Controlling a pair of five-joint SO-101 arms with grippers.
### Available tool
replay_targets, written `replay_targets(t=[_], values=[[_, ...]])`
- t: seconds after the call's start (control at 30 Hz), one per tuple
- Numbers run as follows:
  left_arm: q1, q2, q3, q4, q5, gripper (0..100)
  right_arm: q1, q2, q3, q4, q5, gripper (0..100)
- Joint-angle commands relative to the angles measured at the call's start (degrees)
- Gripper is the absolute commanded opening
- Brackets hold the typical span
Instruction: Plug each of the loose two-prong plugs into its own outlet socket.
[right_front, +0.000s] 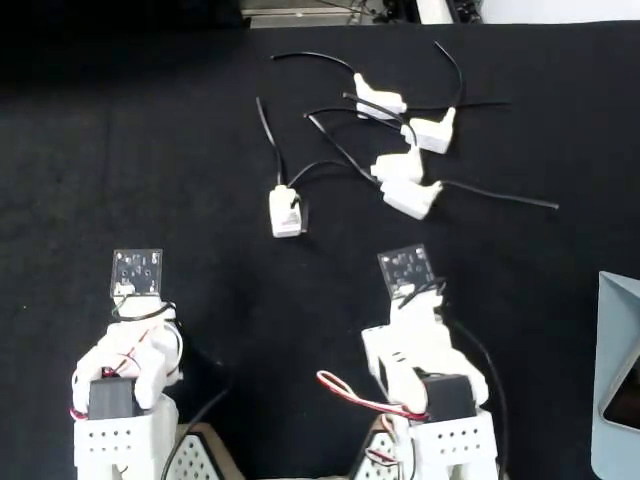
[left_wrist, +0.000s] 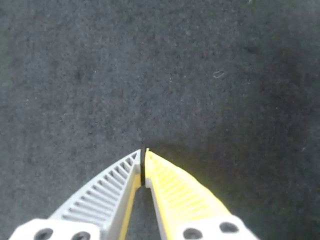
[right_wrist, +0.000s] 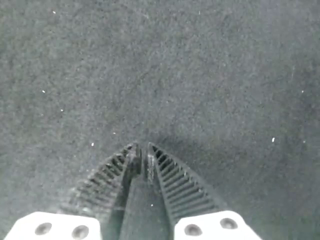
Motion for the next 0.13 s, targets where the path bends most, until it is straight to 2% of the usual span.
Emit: replay_targets(t=[0.0,0.1], values=[[0.2,-0.4,1.0,0.4,0.4,3,1.0,-4.5,-0.3,0.5,0.0,1.4],[0.2,-0.4,1.0,0.4,0.4,3,1.0,-4.5,-0.3,0.5,0.0,1.4]])
